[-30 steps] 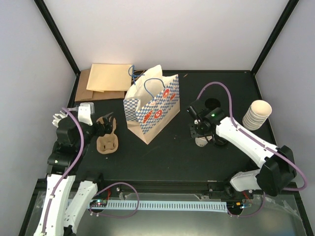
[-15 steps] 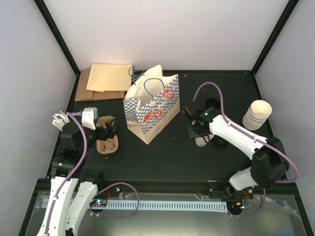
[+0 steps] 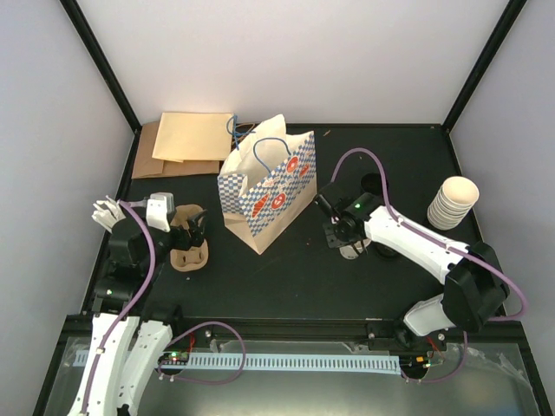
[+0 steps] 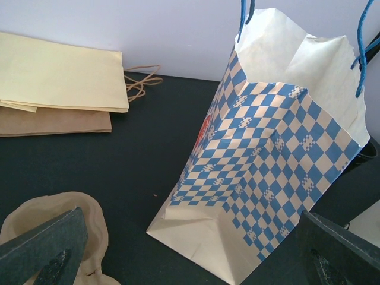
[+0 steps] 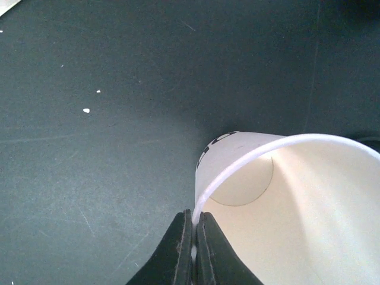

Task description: Pack the takeout coffee

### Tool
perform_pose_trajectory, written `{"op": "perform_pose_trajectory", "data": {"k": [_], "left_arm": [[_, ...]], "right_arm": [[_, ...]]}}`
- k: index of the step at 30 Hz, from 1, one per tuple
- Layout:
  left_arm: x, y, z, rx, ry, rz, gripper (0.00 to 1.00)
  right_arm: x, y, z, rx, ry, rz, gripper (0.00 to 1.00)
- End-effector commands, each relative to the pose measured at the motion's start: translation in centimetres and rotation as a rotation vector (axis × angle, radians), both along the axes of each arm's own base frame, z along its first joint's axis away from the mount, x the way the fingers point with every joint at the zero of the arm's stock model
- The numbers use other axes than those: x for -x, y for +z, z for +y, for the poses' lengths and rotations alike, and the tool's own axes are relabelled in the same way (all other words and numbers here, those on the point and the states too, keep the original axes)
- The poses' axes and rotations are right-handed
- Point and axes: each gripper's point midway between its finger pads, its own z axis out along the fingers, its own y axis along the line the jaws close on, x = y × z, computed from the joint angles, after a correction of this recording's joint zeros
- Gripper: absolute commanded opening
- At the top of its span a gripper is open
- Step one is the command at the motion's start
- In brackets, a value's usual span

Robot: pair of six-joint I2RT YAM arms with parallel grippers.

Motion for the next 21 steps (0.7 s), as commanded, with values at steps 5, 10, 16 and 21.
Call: {"op": "perform_pose_trajectory", "data": {"k": [5, 10, 16, 21], "left_arm": [[0.0, 1.2, -0.3, 0.011, -0.018, -0.048, 0.99], [-0.1, 1.2, -0.3, 0.009, -0.020, -0.048, 0.99], [0.0, 1.1, -0.4, 0.006, -0.025, -0.047, 0.99], [0.0, 1.1, -0.3, -0.001, -0.025, -0.050, 0.99]], "right_arm": [[0.7, 0.9, 2.0, -0.044, 0.058, -0.012, 0.03], [1.4, 1.3, 3.5, -0.051, 0.103, -0.013, 0.03], [2.3, 1.5, 5.4, -0.051, 0.162, -0.009, 0.03], [2.8, 1.2, 6.5, -0.041, 0.189, -0.004, 0.04]]}}
